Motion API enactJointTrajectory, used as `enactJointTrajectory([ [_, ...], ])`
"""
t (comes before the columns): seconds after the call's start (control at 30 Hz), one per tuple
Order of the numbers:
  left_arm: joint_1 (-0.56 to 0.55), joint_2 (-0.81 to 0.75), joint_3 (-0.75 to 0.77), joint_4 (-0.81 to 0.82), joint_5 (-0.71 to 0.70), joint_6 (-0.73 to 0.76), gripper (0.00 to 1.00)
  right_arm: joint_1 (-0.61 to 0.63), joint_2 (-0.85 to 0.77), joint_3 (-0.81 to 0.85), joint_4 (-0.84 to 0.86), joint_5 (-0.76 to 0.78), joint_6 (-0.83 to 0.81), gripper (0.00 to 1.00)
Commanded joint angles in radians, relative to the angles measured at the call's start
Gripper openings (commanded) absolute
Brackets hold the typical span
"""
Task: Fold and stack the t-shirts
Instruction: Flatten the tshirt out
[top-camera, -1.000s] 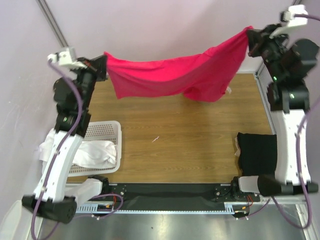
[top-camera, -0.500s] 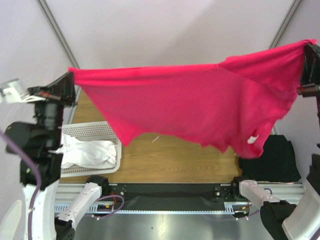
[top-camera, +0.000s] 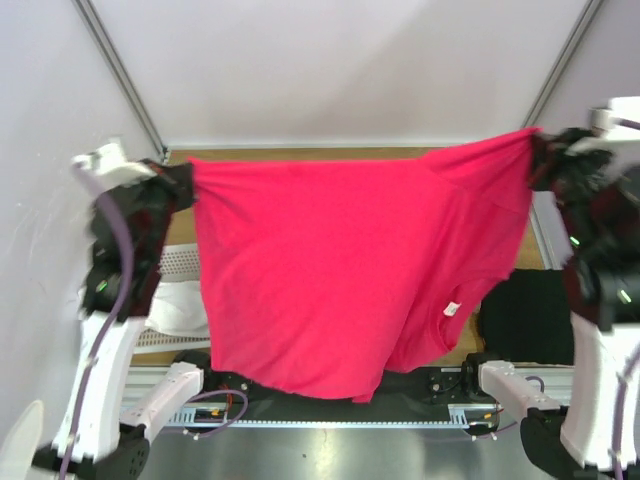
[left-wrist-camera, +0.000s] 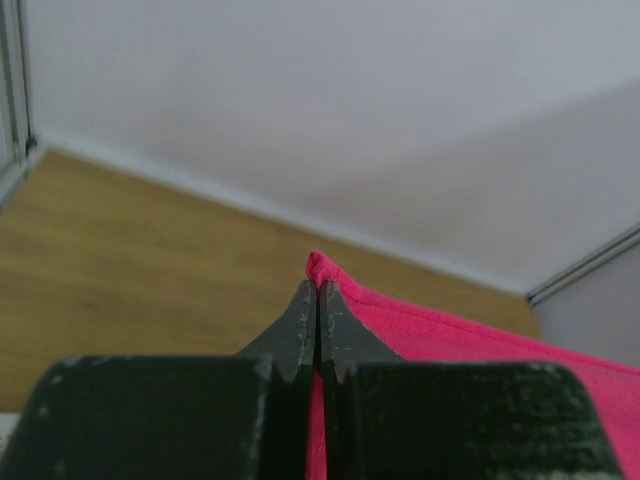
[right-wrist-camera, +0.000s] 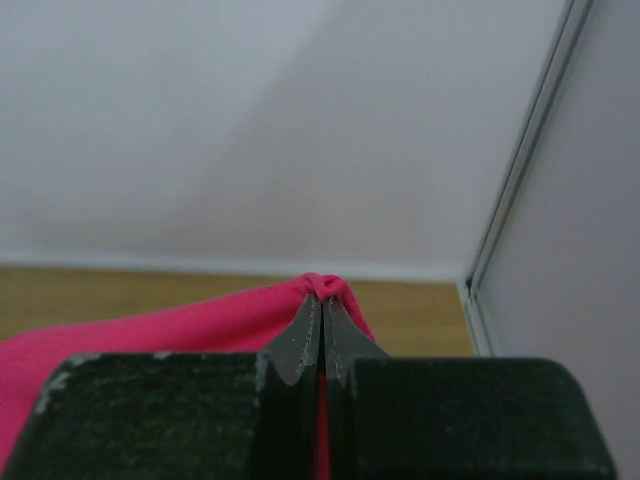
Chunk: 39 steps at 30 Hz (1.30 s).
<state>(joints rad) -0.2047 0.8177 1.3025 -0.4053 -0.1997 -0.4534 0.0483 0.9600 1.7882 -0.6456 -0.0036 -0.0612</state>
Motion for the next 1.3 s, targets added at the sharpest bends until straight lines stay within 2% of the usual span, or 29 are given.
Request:
enactJointTrajectory([
  [0.0, 0.001, 0.101, -0.109, 0.101, -0.007, -0.041, 0.00, -0.004, 0.052, -0.131, 0.122, 0.062, -0.043, 0.00],
  [0.1, 0.001, 0.170, -0.193, 0.192, -0.010, -0.057, 0.00, -0.007, 0.121, -0.225, 0.194, 0.034, -0.040, 0.00],
  [0.27, 0.001, 0.406, -0.181, 0.292, -0.038, -0.042, 0.00, -0.022, 0.271, -0.319, 0.343, -0.025, -0.019, 0.00],
  [0.47, -0.001, 0.725, -0.008, 0.379, -0.056, 0.024, 0.00, -0.034, 0.511, -0.308, 0.503, -0.033, 0.021, 0.00],
  [0.53, -0.001, 0.805, 0.093, 0.384, -0.064, 0.048, 0.00, -0.041, 0.603, -0.270, 0.529, -0.026, 0.037, 0.00],
  [0.67, -0.001, 1.000, 0.312, 0.342, -0.052, 0.088, 0.00, -0.041, 0.752, -0.090, 0.502, -0.029, 0.057, 0.00],
  [0.7, -0.001, 1.015, 0.384, 0.341, -0.043, 0.097, 0.00, -0.041, 0.773, -0.002, 0.492, -0.030, 0.057, 0.00],
  [0.83, 0.002, 1.023, 0.483, 0.367, 0.009, 0.142, 0.00, -0.041, 0.844, 0.199, 0.436, -0.030, 0.046, 0.00],
  [1.0, 0.004, 0.907, 0.445, 0.439, 0.060, 0.156, 0.00, -0.041, 0.806, 0.345, 0.382, -0.045, -0.006, 0.00],
  [1.1, 0.002, 0.801, 0.368, 0.473, 0.077, 0.156, 0.00, -0.041, 0.728, 0.353, 0.365, -0.056, -0.038, 0.00],
  [1.27, 0.004, 0.612, 0.264, 0.491, 0.075, 0.174, 0.00, -0.041, 0.574, 0.272, 0.376, -0.044, -0.074, 0.00],
])
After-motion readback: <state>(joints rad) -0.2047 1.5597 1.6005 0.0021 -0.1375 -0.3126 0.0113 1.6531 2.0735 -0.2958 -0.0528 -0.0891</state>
